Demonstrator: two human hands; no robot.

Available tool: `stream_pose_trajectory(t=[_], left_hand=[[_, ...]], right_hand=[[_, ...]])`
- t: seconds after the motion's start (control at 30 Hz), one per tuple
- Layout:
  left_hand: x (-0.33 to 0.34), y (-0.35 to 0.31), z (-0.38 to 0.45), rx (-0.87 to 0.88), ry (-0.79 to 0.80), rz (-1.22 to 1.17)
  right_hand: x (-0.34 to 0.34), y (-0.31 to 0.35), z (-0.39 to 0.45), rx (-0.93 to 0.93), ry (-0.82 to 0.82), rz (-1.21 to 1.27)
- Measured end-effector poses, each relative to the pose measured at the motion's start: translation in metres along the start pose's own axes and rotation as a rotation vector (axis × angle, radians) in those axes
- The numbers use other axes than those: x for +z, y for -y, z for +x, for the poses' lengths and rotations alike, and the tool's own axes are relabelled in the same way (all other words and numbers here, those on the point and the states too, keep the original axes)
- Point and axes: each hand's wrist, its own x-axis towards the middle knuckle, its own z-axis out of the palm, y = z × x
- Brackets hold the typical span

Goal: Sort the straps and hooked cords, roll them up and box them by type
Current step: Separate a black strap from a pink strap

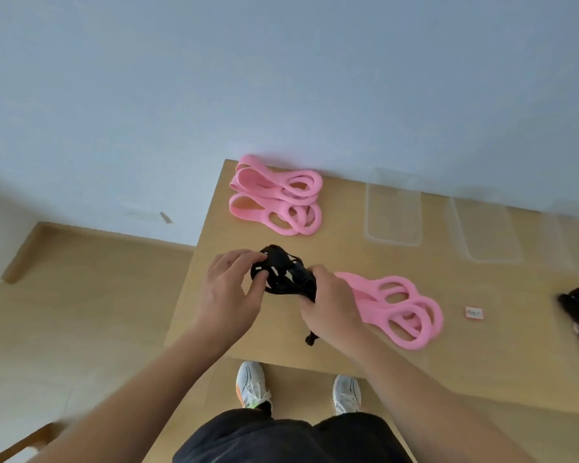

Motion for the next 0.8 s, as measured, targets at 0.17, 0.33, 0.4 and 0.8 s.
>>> stream_pose_trajectory(t=[0.17, 0.33, 0.4, 0.8], left_hand=[[0.049, -0.065, 0.020, 0.185, 0.077, -0.037], [0.123, -0.149, 0.014, 0.383, 0.203, -0.065], [0.151, -0.180, 0.007, 0.441, 0.266, -0.091], [0.247, -0.288, -0.028, 0.578, 0.471, -0.053]], right_hand=[[-0.068, -0.059, -0.028, 0.205, -0.238, 0.182], [-0.138, -0.156, -0.084, 0.402, -0.459, 0.255], [-0.159, -0.195, -0.104, 0.496, -0.544, 0.251], [-0.213, -0.344, -0.140, 0.687, -0.486, -0.189]])
